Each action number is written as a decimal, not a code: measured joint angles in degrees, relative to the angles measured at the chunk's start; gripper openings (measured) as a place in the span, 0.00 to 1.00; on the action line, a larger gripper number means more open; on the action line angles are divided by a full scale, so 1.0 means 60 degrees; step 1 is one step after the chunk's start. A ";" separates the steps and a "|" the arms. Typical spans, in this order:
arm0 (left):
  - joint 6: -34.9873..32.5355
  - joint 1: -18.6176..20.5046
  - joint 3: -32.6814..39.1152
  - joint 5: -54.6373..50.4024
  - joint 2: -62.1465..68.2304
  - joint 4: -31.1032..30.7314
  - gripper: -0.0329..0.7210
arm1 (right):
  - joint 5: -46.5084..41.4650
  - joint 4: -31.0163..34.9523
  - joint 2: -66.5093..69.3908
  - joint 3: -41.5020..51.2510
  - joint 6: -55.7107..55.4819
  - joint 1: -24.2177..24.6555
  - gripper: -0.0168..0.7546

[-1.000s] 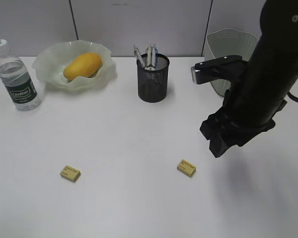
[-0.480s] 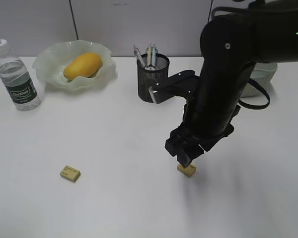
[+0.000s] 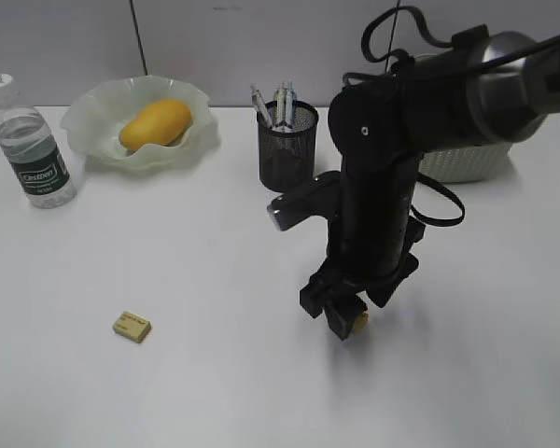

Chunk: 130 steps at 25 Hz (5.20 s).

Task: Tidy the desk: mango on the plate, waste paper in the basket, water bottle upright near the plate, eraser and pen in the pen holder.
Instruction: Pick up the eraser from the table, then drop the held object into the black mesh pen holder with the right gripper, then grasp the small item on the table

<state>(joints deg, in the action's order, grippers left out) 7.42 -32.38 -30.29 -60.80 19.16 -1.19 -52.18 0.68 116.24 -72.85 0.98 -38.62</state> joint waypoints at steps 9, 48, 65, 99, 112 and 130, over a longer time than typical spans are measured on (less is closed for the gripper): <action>0.0000 0.0000 0.0000 0.0000 0.0000 0.0000 0.63 | 0.0309 0.0009 0.0597 0.0000 0.0525 0.0000 0.68; 0.0000 0.0000 0.0000 0.0000 0.0000 0.0000 0.63 | -0.0629 -0.0807 0.1050 -0.6860 0.0190 0.0748 0.30; 0.0000 0.0000 0.0000 0.0000 0.0000 -0.0004 0.63 | 0.2162 -0.0601 0.2970 -0.7251 0.0182 0.1314 0.30; 0.0000 0.0000 0.0000 0.0000 0.0000 -0.0024 0.63 | -0.2830 -0.0258 0.0437 -0.7404 0.0183 0.1325 0.74; 0.0000 0.0000 0.0000 0.0000 0.0000 -0.0024 0.63 | -0.2617 -0.0051 -0.4704 -0.0956 -0.0032 0.1317 0.73; 0.0000 0.0000 0.0000 0.0000 0.0000 -0.0024 0.63 | -0.1201 -0.0051 -1.2288 0.5551 -0.0040 0.1317 0.73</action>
<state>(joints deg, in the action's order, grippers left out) 7.42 -32.38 -30.29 -60.80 19.16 -1.33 -59.38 0.37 42.51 -39.54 0.74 -30.72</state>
